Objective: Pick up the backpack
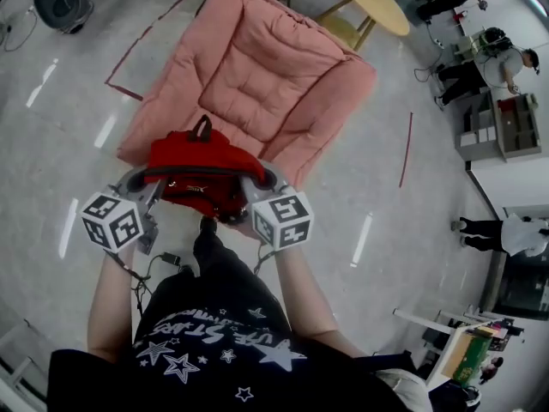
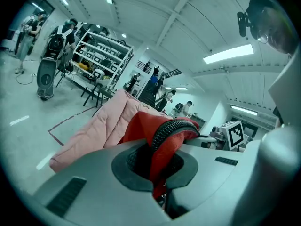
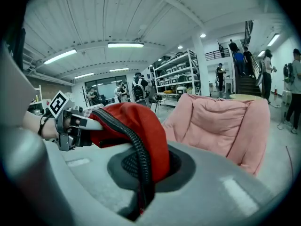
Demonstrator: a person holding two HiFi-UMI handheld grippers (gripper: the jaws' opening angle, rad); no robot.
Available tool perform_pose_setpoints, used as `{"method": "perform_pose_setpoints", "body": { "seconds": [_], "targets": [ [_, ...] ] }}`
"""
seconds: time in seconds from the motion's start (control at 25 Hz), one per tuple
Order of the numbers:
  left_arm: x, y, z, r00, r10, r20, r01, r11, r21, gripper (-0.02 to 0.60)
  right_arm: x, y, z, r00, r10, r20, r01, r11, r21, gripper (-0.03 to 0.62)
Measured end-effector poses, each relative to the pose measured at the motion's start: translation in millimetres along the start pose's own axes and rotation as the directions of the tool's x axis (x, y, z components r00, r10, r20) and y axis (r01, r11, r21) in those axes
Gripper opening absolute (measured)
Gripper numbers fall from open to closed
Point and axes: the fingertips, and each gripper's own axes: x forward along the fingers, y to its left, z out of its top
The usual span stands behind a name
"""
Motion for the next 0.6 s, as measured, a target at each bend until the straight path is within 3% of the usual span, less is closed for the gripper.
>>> {"method": "perform_pose_setpoints", "body": {
  "seconds": [0.6],
  "targets": [
    [-127, -83, -48, 0.996, -0.079, 0.048, 0.076, 0.994, 0.073, 0.009, -111, 108, -25, 0.999, -0.014, 0.049, 0.017, 0.999, -0.049, 0.012]
  ]
}}
